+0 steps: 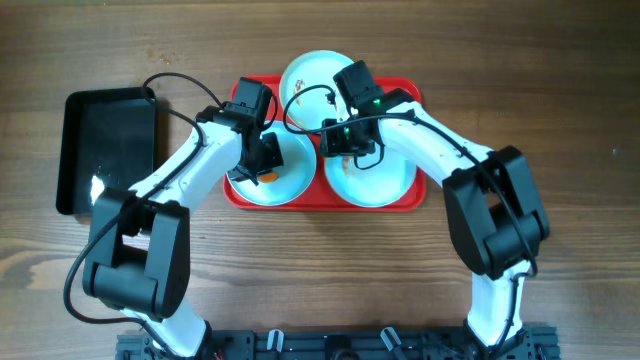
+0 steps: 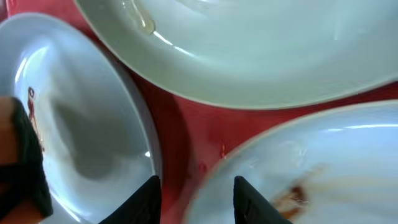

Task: Clean dirty plates on tray and stack at the side

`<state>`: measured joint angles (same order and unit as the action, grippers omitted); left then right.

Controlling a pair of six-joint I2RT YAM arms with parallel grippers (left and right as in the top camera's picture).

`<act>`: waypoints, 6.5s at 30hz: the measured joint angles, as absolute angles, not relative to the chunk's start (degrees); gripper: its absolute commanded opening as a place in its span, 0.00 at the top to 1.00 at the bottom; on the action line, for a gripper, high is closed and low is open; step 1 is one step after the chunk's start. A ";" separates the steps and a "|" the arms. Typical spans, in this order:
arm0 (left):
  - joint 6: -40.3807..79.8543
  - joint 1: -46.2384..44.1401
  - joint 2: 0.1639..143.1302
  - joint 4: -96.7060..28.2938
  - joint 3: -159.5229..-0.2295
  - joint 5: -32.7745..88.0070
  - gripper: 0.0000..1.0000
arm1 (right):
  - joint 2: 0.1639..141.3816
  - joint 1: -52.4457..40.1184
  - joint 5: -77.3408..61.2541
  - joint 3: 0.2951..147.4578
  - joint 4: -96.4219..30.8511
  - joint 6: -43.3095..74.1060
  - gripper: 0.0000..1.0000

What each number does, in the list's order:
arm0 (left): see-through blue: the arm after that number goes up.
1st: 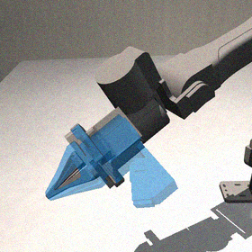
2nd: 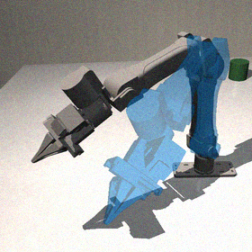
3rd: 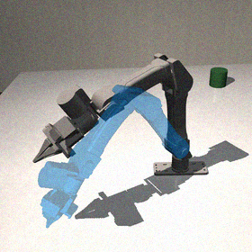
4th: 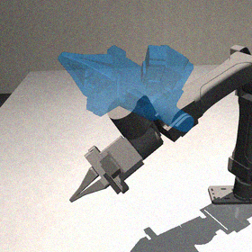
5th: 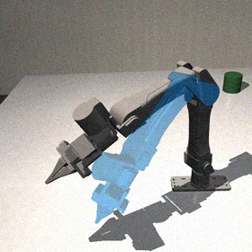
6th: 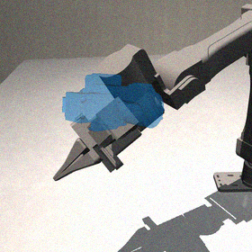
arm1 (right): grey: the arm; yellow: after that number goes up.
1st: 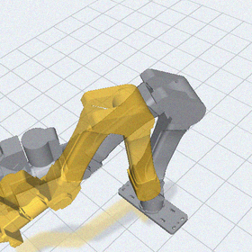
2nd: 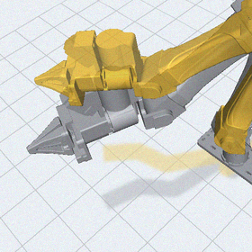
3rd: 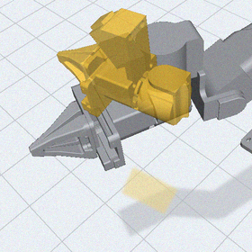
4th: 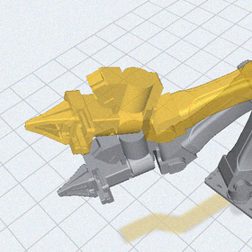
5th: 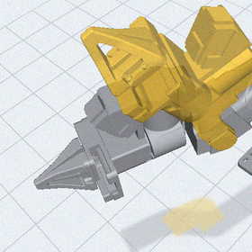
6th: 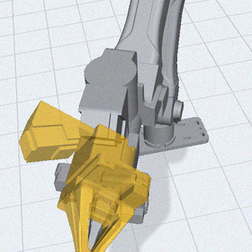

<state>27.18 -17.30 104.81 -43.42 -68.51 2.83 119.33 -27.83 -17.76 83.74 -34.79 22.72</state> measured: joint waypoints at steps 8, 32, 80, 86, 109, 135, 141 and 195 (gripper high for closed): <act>27.16 -17.30 104.81 -43.40 -68.51 2.83 0.96 | 119.35 -28.86 -17.96 83.74 -33.71 22.22 0.63; 27.18 -17.30 104.81 -43.18 -68.51 2.83 0.96 | 119.77 -29.10 -19.62 88.60 -34.81 22.33 0.71; 27.33 -17.30 104.81 -43.00 -68.51 2.85 0.96 | 122.80 -29.87 -20.45 88.33 -38.11 18.76 0.67; 27.33 -17.30 104.81 -43.00 -68.51 2.85 0.96 | 123.33 -30.41 -19.81 88.31 -36.75 18.81 0.77; 29.58 -17.30 104.81 -42.57 -68.51 3.53 0.96 | 125.16 -31.53 -18.20 88.27 -38.44 20.71 0.94; 33.58 -20.43 104.81 -38.94 -68.51 7.09 0.96 | 125.16 -31.46 -18.17 88.55 -39.86 21.43 0.96; 33.61 -21.65 104.81 -36.36 -68.51 6.85 0.96 | 125.16 -31.44 -18.20 88.55 -39.88 21.87 0.96; 38.74 -24.08 108.97 -38.37 -64.86 -22.33 0.96 | 125.16 -31.27 -18.35 88.68 -40.71 23.14 0.96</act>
<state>38.74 -24.08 108.97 -38.37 -64.86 -22.33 125.16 -31.27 -18.35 88.68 -40.71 23.14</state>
